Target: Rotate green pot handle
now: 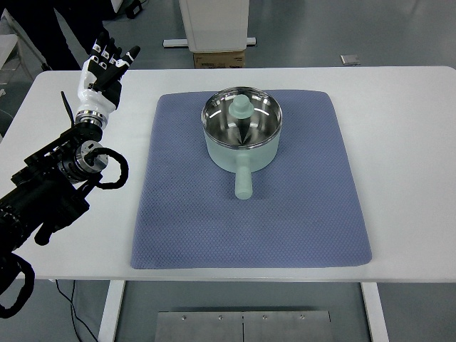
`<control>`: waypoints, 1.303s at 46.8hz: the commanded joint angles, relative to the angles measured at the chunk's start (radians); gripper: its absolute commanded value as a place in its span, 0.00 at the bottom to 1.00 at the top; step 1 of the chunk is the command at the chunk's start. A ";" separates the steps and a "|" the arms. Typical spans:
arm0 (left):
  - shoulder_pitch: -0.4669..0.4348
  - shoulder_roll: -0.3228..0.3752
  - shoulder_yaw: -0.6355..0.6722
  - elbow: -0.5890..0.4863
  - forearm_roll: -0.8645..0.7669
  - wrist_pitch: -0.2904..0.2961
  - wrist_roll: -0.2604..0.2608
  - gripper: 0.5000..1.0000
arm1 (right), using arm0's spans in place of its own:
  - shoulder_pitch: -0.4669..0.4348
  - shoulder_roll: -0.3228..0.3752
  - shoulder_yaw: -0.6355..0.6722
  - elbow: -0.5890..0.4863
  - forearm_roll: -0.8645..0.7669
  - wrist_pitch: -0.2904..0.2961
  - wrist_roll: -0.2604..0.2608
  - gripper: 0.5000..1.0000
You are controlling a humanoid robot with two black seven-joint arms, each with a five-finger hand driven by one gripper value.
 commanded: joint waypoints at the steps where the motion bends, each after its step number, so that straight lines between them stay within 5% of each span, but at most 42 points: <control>1: 0.000 -0.001 0.000 0.000 0.000 0.000 0.000 1.00 | 0.000 0.000 0.000 0.000 0.000 0.000 0.000 1.00; 30: -0.040 0.048 0.009 0.002 0.107 0.024 0.002 1.00 | 0.000 0.000 0.000 0.000 0.000 0.000 0.000 1.00; 42: -0.070 0.146 0.009 -0.018 0.293 0.010 0.152 1.00 | 0.000 0.000 0.000 0.000 0.000 0.000 0.000 1.00; 61: -0.093 0.339 0.011 -0.339 0.721 -0.013 0.149 1.00 | 0.000 0.000 0.000 0.000 0.000 0.000 0.000 1.00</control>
